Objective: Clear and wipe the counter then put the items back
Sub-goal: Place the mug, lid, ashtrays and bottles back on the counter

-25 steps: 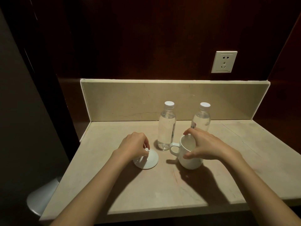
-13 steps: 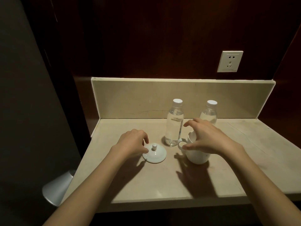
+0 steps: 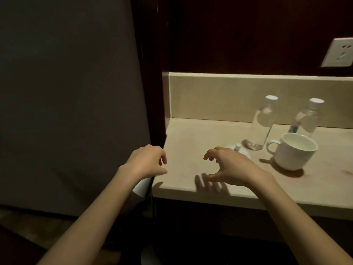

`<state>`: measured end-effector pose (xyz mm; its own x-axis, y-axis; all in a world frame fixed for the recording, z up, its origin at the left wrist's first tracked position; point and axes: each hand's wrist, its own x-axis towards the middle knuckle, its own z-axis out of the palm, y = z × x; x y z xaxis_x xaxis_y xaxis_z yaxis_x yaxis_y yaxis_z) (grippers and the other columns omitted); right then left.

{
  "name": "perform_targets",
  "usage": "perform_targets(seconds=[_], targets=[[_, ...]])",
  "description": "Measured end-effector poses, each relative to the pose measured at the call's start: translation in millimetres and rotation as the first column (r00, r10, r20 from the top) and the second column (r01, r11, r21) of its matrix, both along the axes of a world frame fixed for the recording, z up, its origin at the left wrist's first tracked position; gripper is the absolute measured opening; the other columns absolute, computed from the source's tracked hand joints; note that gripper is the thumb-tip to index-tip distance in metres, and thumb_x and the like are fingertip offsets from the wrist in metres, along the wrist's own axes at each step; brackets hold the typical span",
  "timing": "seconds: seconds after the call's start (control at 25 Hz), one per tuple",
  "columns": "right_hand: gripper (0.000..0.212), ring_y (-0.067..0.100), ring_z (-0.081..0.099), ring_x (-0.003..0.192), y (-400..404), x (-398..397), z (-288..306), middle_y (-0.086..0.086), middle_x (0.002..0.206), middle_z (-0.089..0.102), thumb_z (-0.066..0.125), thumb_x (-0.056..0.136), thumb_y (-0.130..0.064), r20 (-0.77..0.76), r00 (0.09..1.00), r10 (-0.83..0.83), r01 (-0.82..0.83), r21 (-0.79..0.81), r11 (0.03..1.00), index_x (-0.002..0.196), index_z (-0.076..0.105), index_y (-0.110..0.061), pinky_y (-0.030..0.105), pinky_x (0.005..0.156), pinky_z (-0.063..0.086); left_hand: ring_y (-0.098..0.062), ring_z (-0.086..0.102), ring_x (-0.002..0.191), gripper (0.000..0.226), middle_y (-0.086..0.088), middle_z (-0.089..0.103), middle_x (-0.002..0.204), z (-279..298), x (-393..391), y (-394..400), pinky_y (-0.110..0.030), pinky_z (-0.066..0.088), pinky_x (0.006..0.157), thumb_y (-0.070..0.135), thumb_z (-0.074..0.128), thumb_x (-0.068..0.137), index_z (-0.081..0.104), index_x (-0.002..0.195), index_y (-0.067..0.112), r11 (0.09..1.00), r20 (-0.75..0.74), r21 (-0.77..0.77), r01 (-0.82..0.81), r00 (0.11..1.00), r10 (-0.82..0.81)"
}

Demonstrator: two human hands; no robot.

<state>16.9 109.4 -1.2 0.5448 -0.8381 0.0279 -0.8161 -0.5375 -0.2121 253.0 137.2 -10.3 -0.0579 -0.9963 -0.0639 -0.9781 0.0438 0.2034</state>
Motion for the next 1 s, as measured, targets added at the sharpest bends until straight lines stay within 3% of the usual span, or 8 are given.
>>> perform_targets(seconds=[0.12,0.4,0.68,1.0], targets=[[0.046,0.015,0.055,0.106,24.3,32.0,-14.1,-0.006,0.117,0.058,0.064,0.081,-0.042,0.012,0.997,0.071,-0.071,0.012,0.997,0.122,0.054,-0.026,0.030,0.077,0.044,-0.006,0.061,0.085,0.022,0.013,0.064,0.093,-10.3,32.6,41.1,-0.024,0.050,0.073,0.035,0.071,0.081,0.064,0.101,0.029,0.997,0.002,0.017,-0.070,0.998,0.070],[0.048,0.022,0.057,0.103,86.0,86.5,-54.9,-0.001,0.112,0.060,0.070,0.078,-0.042,-0.010,0.978,0.209,-0.208,0.079,0.975,0.119,0.055,-0.023,0.034,0.075,0.048,-0.010,0.061,0.091,0.024,0.013,0.062,0.093,-43.0,69.0,136.5,-0.030,0.053,0.079,0.037,0.072,0.080,0.063,0.102,0.029,0.967,0.028,0.109,-0.230,0.973,0.229],[0.048,0.022,0.057,0.104,159.7,141.6,-113.0,0.000,0.119,0.055,0.068,0.082,-0.041,-0.068,0.944,0.323,-0.304,0.198,0.932,0.123,0.052,-0.021,0.030,0.070,0.043,-0.012,0.061,0.094,0.030,0.008,0.064,0.103,-95.7,115.4,234.8,-0.031,0.054,0.080,0.040,0.069,0.083,0.061,0.110,0.029,0.909,0.178,0.186,-0.372,0.923,0.341],[0.042,0.022,0.058,0.102,209.5,248.0,-158.9,0.001,0.116,0.056,0.063,0.084,-0.032,-0.112,0.945,0.307,-0.272,0.252,0.929,0.122,0.053,-0.018,0.030,0.069,0.045,-0.018,0.061,0.100,0.029,0.002,0.064,0.108,-133.1,208.6,280.4,-0.032,0.051,0.080,0.036,0.063,0.088,0.059,0.114,0.025,0.898,0.214,0.220,-0.381,0.917,0.337]])
